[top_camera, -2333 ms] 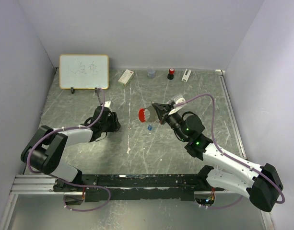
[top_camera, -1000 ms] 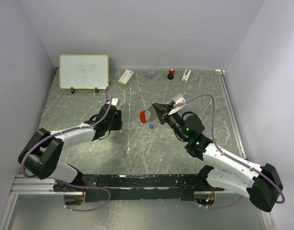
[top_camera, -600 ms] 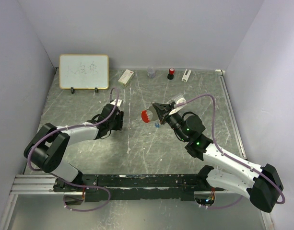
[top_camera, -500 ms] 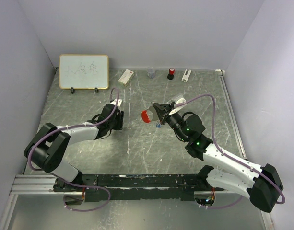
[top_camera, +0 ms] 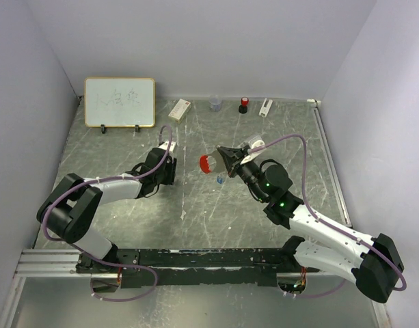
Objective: Put the keys on the keyring
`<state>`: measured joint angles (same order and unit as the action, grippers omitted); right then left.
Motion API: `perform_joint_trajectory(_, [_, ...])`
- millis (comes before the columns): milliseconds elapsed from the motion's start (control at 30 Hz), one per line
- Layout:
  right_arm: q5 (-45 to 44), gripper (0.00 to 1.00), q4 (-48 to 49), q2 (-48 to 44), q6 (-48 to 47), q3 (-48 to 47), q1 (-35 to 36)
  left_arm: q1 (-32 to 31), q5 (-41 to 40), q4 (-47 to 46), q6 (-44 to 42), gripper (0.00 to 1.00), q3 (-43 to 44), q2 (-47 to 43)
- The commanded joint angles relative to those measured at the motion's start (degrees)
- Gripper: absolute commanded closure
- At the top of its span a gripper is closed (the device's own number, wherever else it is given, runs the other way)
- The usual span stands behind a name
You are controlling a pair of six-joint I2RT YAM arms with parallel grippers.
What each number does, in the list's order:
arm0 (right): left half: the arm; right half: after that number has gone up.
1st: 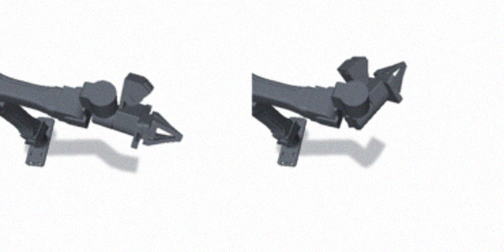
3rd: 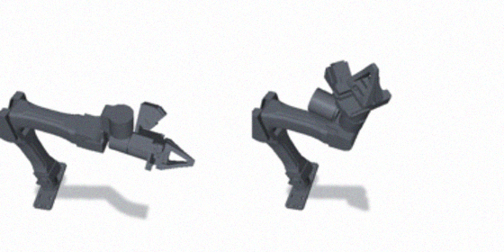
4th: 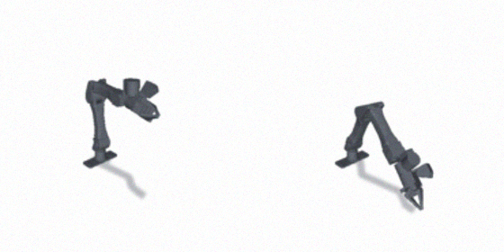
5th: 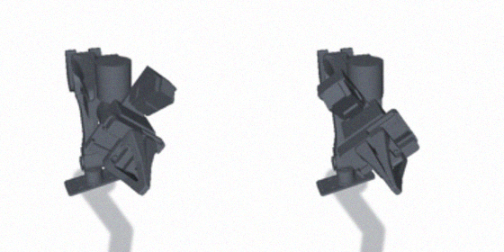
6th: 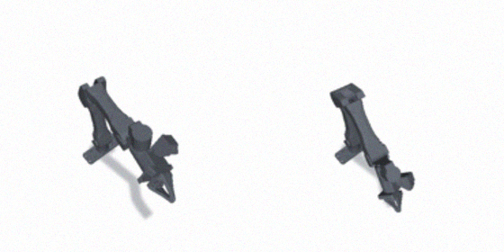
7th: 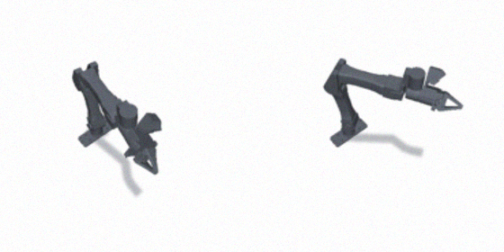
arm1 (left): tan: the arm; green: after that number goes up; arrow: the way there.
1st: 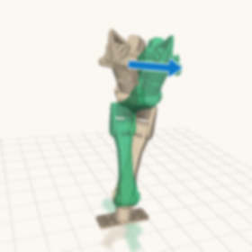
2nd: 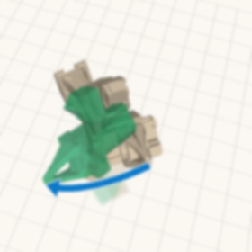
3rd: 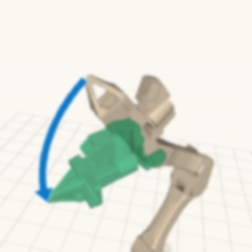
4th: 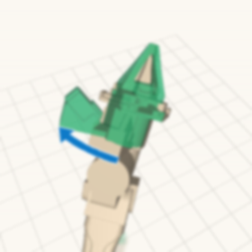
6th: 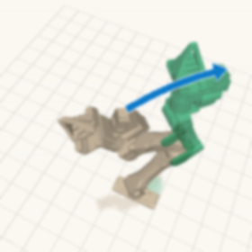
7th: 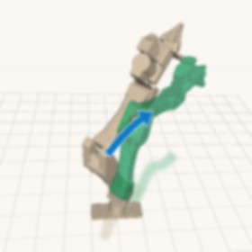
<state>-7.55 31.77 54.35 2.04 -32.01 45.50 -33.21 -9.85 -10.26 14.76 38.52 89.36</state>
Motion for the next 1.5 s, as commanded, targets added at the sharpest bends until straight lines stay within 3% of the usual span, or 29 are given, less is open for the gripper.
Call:
perform_joint_trajectory(0, [-1.0, 1.00, 1.7, -0.9, -0.8, 0.3, 0.2, -0.1, 0.2, -2.7, -1.1, 0.53, 0.9, 1.0])
perform_joint_trajectory(1467, [-1.7, 1.00, 1.5, -0.4, -1.3, 0.2, 0.2, 0.1, -0.3, -3.6, -1.3, 0.71, -0.7, 2.3])
